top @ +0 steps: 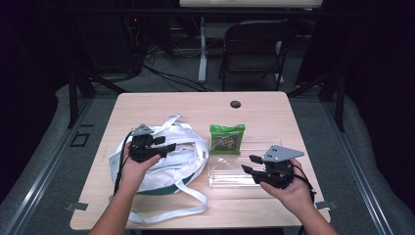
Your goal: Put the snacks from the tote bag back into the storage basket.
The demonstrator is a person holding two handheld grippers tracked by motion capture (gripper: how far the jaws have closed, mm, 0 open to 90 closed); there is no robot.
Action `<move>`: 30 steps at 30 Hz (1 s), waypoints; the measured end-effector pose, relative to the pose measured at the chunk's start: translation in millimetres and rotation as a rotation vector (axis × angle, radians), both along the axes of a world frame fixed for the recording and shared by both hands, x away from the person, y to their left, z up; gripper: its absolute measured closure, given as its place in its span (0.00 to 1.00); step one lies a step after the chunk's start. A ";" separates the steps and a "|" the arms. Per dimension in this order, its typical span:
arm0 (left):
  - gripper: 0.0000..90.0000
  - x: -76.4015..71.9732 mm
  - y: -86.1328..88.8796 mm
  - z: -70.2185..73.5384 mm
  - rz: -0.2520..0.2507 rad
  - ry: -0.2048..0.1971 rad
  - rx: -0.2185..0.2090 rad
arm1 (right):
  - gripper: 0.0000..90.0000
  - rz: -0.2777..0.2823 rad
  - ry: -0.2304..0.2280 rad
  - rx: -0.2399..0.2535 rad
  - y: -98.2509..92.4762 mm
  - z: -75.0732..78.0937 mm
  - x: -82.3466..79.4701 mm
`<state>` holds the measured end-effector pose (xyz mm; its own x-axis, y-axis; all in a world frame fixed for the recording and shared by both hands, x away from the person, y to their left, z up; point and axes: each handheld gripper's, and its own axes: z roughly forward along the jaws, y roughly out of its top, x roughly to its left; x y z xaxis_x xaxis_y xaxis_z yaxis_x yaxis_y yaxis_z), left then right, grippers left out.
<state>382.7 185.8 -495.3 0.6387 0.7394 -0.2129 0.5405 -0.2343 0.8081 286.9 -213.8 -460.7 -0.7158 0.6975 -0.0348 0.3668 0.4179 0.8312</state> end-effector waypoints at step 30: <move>0.46 -1.6 2.0 -0.6 0.005 -0.002 -0.004 | 0.60 -0.002 -0.040 0.054 -4.3 -47.1 -22.8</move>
<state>381.0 187.8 -495.9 0.6353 0.7419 -0.2144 0.5401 -0.2284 0.8100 264.2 -218.1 -507.8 -0.7130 0.7007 -0.0252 0.3339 0.3709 0.8666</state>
